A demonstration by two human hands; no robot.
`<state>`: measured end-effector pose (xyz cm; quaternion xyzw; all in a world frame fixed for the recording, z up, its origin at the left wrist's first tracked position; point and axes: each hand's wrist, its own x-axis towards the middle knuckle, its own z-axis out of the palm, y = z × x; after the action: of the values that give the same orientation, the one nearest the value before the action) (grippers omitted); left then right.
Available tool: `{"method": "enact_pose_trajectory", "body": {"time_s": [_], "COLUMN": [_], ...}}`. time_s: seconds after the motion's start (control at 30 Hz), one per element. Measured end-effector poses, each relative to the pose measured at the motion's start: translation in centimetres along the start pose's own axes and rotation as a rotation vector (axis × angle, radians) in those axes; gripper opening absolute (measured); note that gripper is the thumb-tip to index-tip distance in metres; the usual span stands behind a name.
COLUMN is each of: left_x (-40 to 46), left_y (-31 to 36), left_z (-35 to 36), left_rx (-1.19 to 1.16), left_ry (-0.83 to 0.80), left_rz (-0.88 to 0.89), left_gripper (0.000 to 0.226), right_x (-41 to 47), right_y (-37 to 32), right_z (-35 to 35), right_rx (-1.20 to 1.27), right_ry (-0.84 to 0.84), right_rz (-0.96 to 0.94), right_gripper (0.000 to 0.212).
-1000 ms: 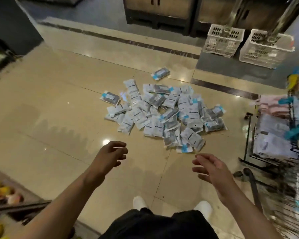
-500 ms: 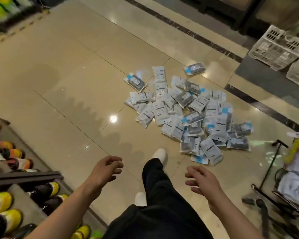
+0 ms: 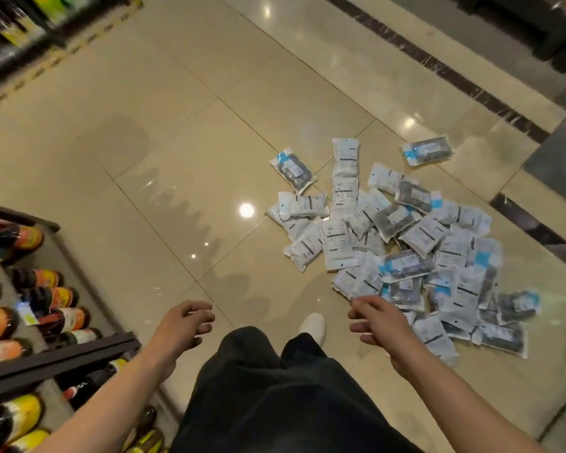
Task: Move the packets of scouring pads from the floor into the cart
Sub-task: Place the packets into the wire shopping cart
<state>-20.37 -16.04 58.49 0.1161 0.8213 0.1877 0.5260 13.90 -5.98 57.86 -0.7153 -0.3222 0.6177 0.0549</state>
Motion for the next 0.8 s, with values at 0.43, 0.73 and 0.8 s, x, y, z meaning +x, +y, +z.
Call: {"method": "enact_pose_trajectory", "body": {"time_s": [0.43, 0.73, 0.8], "left_x": [22.9, 47.3, 52.7], "left_y": [16.6, 14.9, 11.4], "left_z": [10.7, 27.6, 31.4], "left_rx": [0.416, 0.686, 0.718], "left_ry": [-0.267, -0.373, -0.307], "left_rz": [-0.012, 0.226, 0.222], "left_gripper": [0.013, 0.021, 0.041], "right_x": [17.5, 45.8, 53.0], "right_y": [-3.7, 6.4, 8.3], "right_z": [-1.9, 1.5, 2.6], "right_rx": [-0.032, -0.062, -0.103], "right_ry": [0.120, 0.183, 0.209], "right_rz": [0.247, 0.172, 0.123], "right_gripper": [0.011, 0.036, 0.044]}}
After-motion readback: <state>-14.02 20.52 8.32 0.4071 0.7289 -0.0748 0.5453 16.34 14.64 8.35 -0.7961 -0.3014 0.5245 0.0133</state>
